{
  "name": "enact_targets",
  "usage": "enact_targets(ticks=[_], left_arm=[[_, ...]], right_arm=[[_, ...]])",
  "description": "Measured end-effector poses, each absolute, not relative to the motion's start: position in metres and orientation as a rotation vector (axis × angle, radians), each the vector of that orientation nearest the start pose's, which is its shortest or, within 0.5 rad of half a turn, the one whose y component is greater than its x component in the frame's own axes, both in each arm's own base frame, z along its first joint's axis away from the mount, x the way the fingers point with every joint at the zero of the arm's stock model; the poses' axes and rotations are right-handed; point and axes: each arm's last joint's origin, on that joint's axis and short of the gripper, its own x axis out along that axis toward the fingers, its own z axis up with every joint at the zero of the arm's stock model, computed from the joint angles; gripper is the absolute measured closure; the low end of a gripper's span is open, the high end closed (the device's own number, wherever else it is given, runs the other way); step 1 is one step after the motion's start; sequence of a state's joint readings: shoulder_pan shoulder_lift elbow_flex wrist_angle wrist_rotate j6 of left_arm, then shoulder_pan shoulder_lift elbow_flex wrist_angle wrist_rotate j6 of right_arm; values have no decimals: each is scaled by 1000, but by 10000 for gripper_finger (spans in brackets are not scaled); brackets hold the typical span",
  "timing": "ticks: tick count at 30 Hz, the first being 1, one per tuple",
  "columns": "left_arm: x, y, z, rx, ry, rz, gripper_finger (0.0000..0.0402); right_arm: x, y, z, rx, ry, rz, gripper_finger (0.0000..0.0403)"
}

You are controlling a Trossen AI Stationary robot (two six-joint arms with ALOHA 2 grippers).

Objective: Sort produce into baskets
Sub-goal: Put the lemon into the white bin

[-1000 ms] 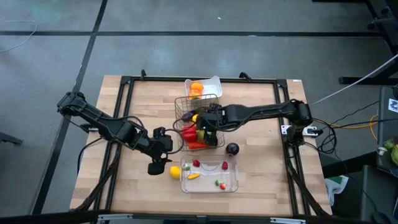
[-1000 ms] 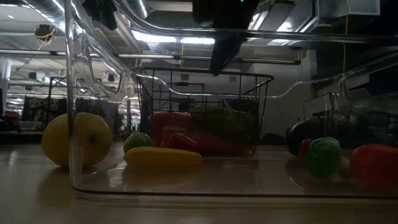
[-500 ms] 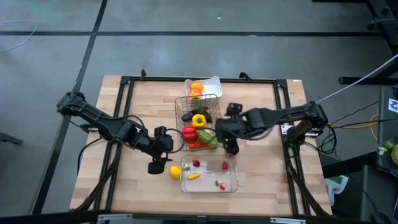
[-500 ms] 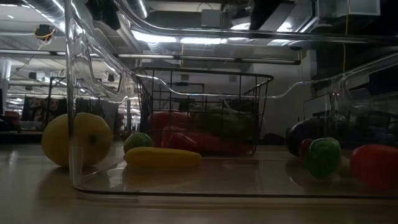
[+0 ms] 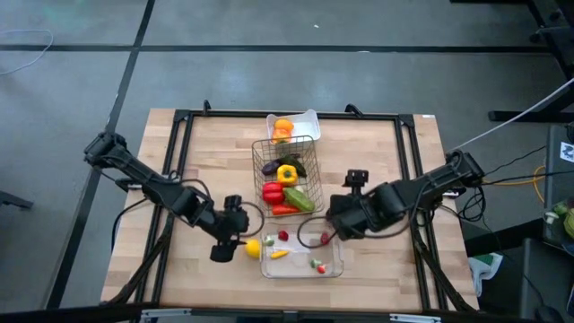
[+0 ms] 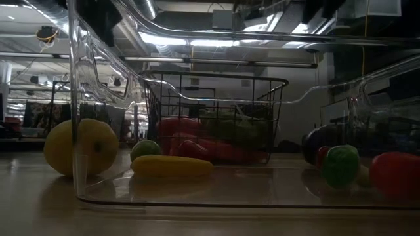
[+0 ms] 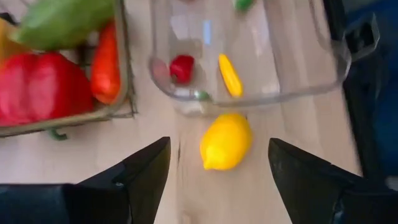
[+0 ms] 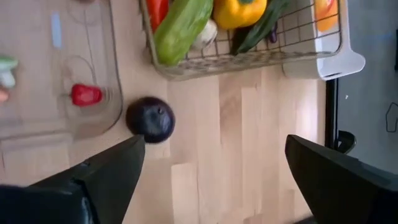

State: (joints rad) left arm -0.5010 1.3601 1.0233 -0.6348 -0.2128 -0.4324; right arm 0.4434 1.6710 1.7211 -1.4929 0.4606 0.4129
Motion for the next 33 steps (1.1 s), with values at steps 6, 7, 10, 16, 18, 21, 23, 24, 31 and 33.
enact_targets(ticks=[6, 7, 10, 16, 18, 21, 23, 24, 31, 33], left_arm=[[243, -138, 228, 26, 955, -124, 135], [245, -140, 222, 29, 960, -124, 135], [250, -144, 207, 51, 993, -121, 135], [259, -151, 181, 146, 1053, -146, 135], [262, -154, 174, 171, 1051, -161, 135], [266, -156, 166, 215, 1058, -182, 135], [267, -157, 161, 239, 1067, -191, 135], [268, -157, 158, 245, 1077, -191, 135], [275, -161, 142, 250, 1075, -196, 135], [276, -162, 140, 252, 1071, -198, 135]], right_arm=[[263, 125, 338, -290, 1262, -266, 17], [262, 125, 337, -284, 1264, -273, 17], [262, 124, 334, -270, 1268, -290, 17], [263, 124, 335, -255, 1261, -290, 17], [263, 124, 335, -256, 1260, -291, 17], [264, 124, 335, -249, 1254, -293, 17], [265, 125, 335, -241, 1242, -292, 17], [265, 125, 335, -239, 1238, -292, 17], [265, 125, 335, -238, 1237, -291, 17], [265, 125, 335, -238, 1237, -291, 17]])
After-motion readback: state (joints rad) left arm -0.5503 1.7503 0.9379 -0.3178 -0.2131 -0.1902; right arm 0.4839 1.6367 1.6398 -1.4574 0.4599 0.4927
